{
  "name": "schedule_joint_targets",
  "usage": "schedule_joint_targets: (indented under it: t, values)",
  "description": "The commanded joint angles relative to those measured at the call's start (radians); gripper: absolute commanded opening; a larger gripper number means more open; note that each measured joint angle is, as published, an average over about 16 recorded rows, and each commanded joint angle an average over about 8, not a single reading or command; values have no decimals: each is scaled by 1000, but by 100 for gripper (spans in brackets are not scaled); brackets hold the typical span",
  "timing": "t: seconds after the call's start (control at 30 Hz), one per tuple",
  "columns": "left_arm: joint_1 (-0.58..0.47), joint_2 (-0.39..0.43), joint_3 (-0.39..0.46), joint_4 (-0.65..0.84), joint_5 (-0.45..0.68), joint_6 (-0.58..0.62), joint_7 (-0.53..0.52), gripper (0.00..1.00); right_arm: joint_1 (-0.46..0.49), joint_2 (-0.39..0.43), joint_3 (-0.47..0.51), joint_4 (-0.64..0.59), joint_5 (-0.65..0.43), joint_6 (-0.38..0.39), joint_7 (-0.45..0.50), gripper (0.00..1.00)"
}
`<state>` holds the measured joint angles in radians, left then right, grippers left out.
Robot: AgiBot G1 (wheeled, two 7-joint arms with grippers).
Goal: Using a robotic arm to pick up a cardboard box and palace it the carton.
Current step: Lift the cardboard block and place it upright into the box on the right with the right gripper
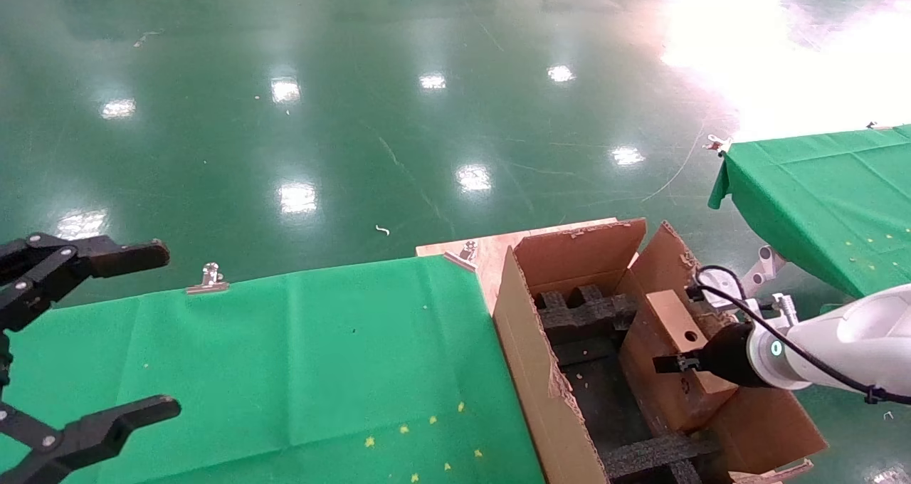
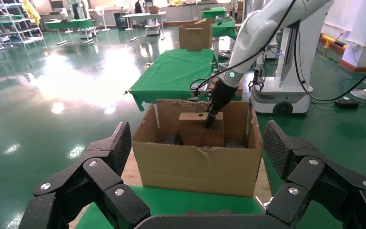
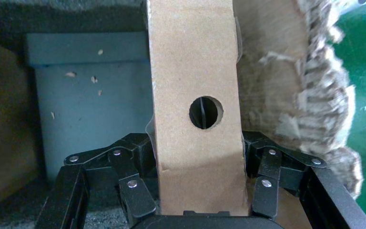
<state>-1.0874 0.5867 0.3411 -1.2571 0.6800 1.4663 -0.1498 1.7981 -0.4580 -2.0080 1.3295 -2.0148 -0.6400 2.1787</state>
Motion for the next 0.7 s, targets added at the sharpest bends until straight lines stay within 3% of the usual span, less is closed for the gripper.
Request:
schedule_joint_targets:
  t: [0.03, 0.7]
  values:
    - [0, 0, 0, 0, 0, 0, 0, 100, -8, -1, -3, -1, 2, 5, 2, 0]
    - [0, 0, 0, 0, 0, 0, 0, 100, -73, -69, -23, -124, 113, 43, -105, 3]
